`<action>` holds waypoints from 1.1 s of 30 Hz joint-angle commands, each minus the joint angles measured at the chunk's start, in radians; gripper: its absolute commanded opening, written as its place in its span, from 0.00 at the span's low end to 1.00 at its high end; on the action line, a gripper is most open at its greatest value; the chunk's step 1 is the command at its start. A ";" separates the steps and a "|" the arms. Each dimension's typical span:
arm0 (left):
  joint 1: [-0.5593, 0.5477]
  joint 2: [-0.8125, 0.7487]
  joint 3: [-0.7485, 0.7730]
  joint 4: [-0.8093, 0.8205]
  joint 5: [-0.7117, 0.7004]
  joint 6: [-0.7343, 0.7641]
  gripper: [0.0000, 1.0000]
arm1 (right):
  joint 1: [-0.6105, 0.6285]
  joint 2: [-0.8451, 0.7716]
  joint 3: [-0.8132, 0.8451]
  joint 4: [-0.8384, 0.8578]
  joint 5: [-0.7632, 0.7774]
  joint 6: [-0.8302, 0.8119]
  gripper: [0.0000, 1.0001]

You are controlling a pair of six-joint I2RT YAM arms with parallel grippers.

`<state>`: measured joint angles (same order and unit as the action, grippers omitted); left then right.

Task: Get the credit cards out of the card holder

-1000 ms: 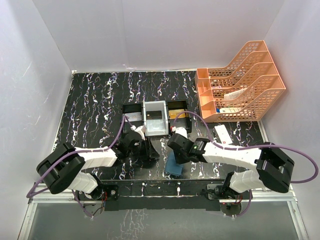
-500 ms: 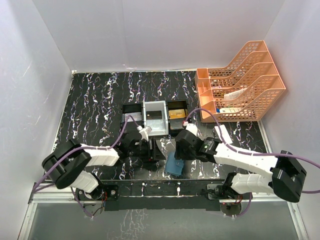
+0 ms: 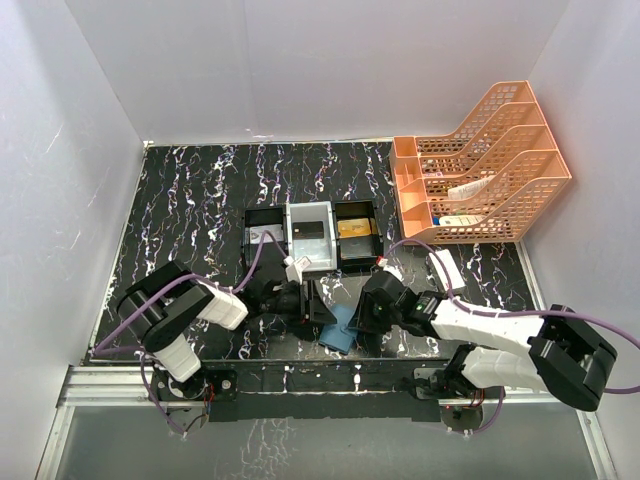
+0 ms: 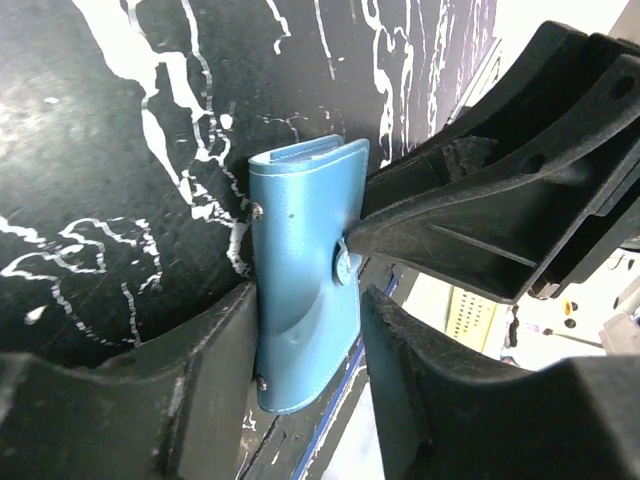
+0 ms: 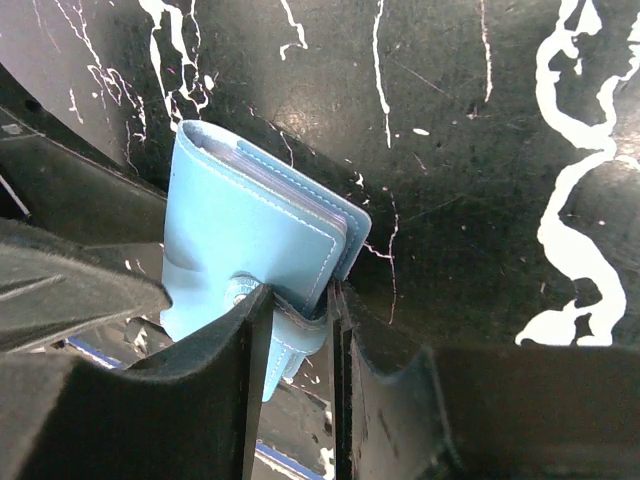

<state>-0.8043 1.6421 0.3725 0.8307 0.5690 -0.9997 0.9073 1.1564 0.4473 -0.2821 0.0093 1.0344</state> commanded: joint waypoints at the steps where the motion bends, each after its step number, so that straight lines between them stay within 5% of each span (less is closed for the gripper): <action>1: -0.011 0.025 -0.038 0.037 0.007 -0.028 0.39 | 0.005 0.073 -0.046 0.131 -0.053 0.031 0.26; 9: -0.012 -0.098 -0.030 -0.105 -0.088 0.028 0.00 | 0.001 0.046 0.074 -0.014 0.037 -0.037 0.34; 16: -0.012 -0.230 -0.005 -0.301 -0.240 0.075 0.00 | 0.001 0.017 0.213 -0.193 0.078 -0.104 0.43; 33: -0.014 -0.354 0.042 -0.499 -0.347 0.128 0.00 | 0.064 0.275 0.383 -0.109 0.027 -0.128 0.42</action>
<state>-0.8139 1.3243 0.3874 0.3859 0.2501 -0.9043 0.9619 1.4124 0.7547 -0.4164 0.0025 0.9176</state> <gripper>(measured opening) 0.046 0.411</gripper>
